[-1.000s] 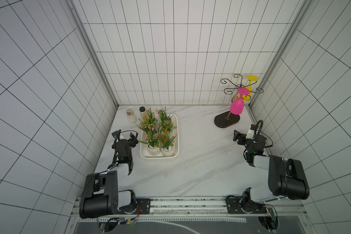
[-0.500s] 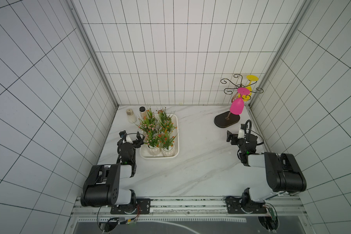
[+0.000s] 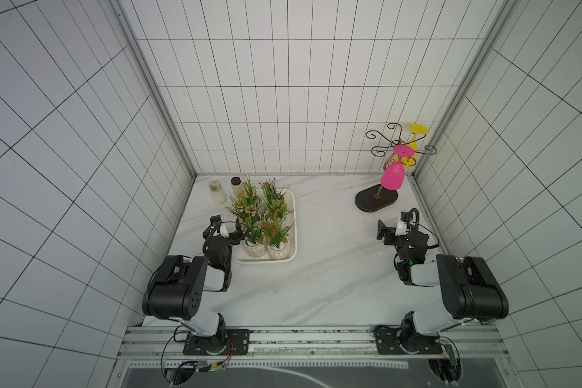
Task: Put the potted gypsophila into the storage box
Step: Reset both arms
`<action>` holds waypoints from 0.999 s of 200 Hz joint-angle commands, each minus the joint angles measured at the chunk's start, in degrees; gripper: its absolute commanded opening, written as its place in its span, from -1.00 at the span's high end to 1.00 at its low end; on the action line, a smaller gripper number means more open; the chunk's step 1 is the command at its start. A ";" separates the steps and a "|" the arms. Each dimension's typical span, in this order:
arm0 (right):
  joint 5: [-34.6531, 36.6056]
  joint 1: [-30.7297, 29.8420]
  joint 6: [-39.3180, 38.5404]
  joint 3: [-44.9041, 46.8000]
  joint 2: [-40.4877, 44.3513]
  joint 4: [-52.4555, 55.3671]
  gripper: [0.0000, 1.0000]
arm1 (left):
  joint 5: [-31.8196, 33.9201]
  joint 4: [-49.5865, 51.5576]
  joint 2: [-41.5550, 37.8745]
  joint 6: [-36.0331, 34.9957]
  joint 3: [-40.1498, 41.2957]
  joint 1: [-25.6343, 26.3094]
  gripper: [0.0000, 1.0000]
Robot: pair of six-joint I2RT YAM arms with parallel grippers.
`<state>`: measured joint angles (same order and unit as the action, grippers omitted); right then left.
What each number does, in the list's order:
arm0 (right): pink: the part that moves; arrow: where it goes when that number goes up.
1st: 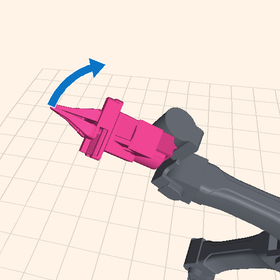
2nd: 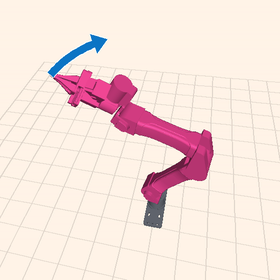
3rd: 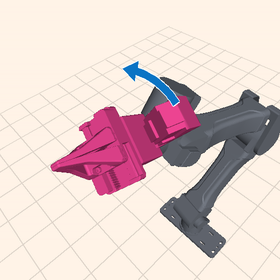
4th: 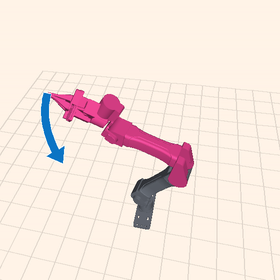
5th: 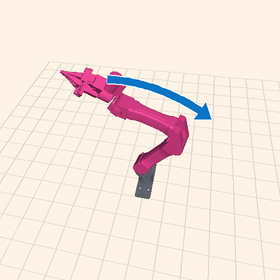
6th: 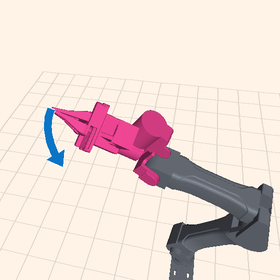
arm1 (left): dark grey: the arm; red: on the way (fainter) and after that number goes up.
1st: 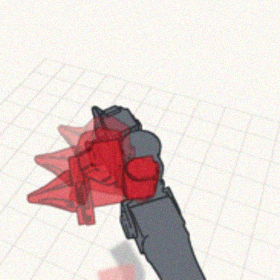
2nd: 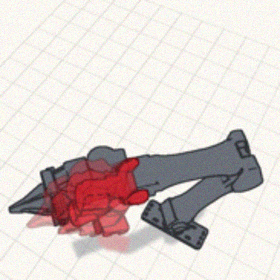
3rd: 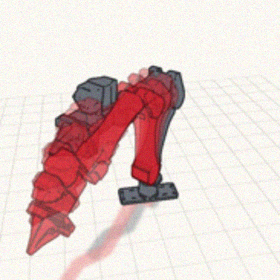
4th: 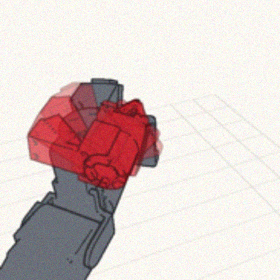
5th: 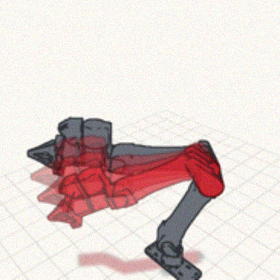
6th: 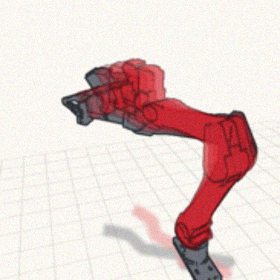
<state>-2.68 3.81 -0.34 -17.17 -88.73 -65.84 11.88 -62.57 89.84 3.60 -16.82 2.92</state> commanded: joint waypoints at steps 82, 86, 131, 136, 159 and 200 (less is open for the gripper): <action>0.83 -0.47 -0.63 2.05 -0.13 -5.38 -0.99 | 6.69 7.12 -0.06 -3.59 -4.09 3.88 -0.94; 0.83 -0.46 -0.63 2.13 -0.11 -5.43 -0.99 | 6.60 7.17 -0.26 -3.60 -3.94 3.92 -0.94; 0.83 -0.47 -0.63 2.13 -0.15 -5.52 -0.99 | 6.67 7.44 -0.19 -3.51 -4.10 3.85 -0.94; 0.83 -0.47 -0.63 2.06 -0.13 -5.48 -0.99 | 6.67 7.37 -0.19 -3.58 -4.10 3.89 -0.95; 0.83 -0.45 -0.63 2.05 -0.19 -5.41 -0.99 | 6.67 7.36 -0.19 -3.52 -4.14 3.88 -0.94; 0.83 -0.40 -0.65 1.72 -0.40 -5.04 -0.99 | 6.67 7.33 -0.19 -3.49 -4.10 3.90 -0.94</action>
<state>-2.26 3.75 -0.49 -16.97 -88.73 -68.71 18.04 -55.33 89.84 0.95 -20.05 6.66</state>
